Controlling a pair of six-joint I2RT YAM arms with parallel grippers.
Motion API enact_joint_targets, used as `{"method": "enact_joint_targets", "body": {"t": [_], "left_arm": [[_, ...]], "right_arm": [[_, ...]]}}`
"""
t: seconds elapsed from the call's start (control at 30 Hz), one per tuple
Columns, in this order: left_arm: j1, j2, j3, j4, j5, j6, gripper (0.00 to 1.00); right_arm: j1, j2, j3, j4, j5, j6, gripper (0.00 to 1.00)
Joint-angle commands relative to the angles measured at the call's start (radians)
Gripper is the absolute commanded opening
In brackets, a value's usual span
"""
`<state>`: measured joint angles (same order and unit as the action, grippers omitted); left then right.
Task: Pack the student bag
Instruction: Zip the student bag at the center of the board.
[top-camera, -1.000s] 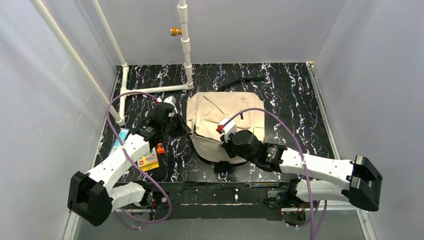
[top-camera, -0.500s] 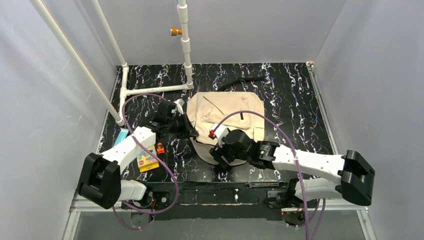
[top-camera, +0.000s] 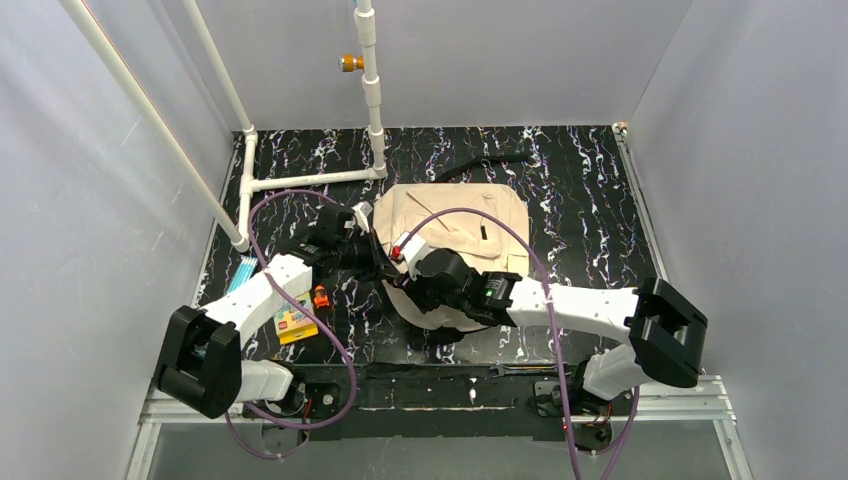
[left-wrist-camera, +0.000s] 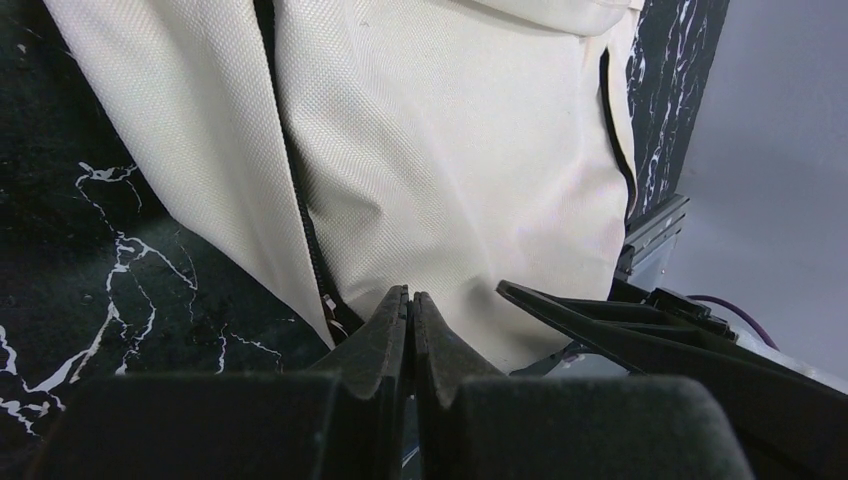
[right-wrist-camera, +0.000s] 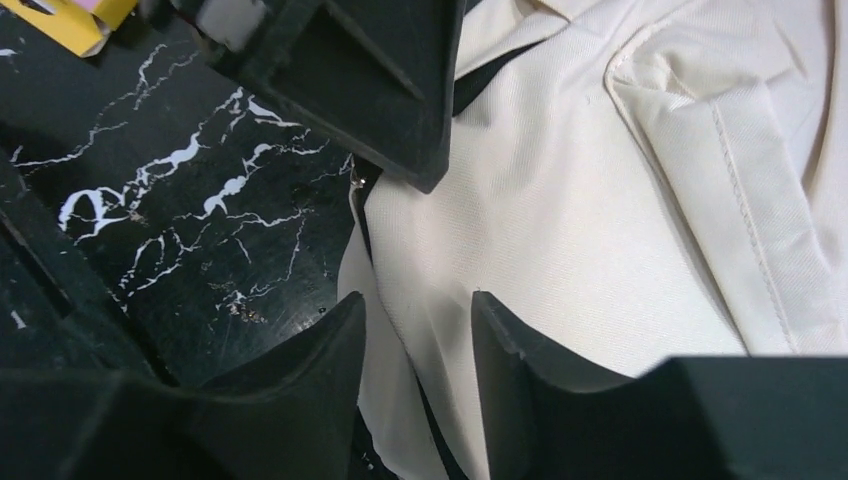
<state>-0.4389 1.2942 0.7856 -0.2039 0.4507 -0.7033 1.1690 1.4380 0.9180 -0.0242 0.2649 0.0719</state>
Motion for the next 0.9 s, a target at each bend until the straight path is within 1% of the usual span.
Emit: {"method": "enact_joint_targets", "body": {"t": [0.0,0.03,0.07,0.13,0.17,0.2,0.33,0.43,0.5,0.6,0.7,0.73,0.8,0.87], "left_arm": [[-0.006,0.002,0.071,-0.051,-0.044,0.021,0.00],[-0.006,0.010,0.085,-0.057,-0.058,0.031,0.00],[-0.006,0.017,0.099,-0.070,-0.080,0.044,0.00],[-0.004,0.036,0.125,-0.101,-0.153,0.066,0.00],[0.001,0.048,0.131,-0.107,-0.185,0.074,0.00],[0.011,0.061,0.136,-0.104,-0.209,0.085,0.00],[0.061,0.142,0.194,-0.163,-0.333,0.122,0.00],[0.106,0.198,0.211,-0.144,-0.355,0.149,0.00],[0.132,0.226,0.247,-0.182,-0.377,0.178,0.00],[0.157,0.208,0.248,-0.192,-0.338,0.203,0.00],[0.158,0.166,0.217,-0.163,-0.211,0.181,0.00],[0.157,0.157,0.204,-0.144,-0.189,0.166,0.00],[0.157,0.153,0.181,-0.093,-0.187,0.148,0.00],[0.157,0.195,0.212,-0.100,-0.204,0.151,0.00]], "right_arm": [[0.003,0.015,-0.049,0.111,0.048,-0.006,0.47],[0.002,0.023,-0.054,0.105,0.047,-0.005,0.43],[0.003,0.027,-0.056,0.092,0.045,-0.002,0.36],[0.003,0.027,-0.069,0.079,0.045,0.008,0.15],[0.003,0.022,-0.075,0.072,0.043,0.015,0.07],[0.003,0.014,-0.083,0.067,0.031,0.018,0.01],[0.008,-0.034,-0.125,0.070,-0.080,-0.006,0.01],[0.011,-0.091,-0.171,0.081,-0.120,-0.012,0.01],[0.011,-0.114,-0.193,0.080,-0.150,-0.014,0.01],[0.014,-0.123,-0.204,0.053,-0.163,-0.018,0.01],[0.014,-0.137,-0.211,0.063,-0.162,-0.013,0.01],[0.014,-0.138,-0.212,0.073,-0.175,-0.012,0.01],[0.014,-0.126,-0.209,0.100,-0.222,-0.016,0.01],[0.023,-0.104,-0.201,0.117,-0.254,-0.016,0.01]]}}
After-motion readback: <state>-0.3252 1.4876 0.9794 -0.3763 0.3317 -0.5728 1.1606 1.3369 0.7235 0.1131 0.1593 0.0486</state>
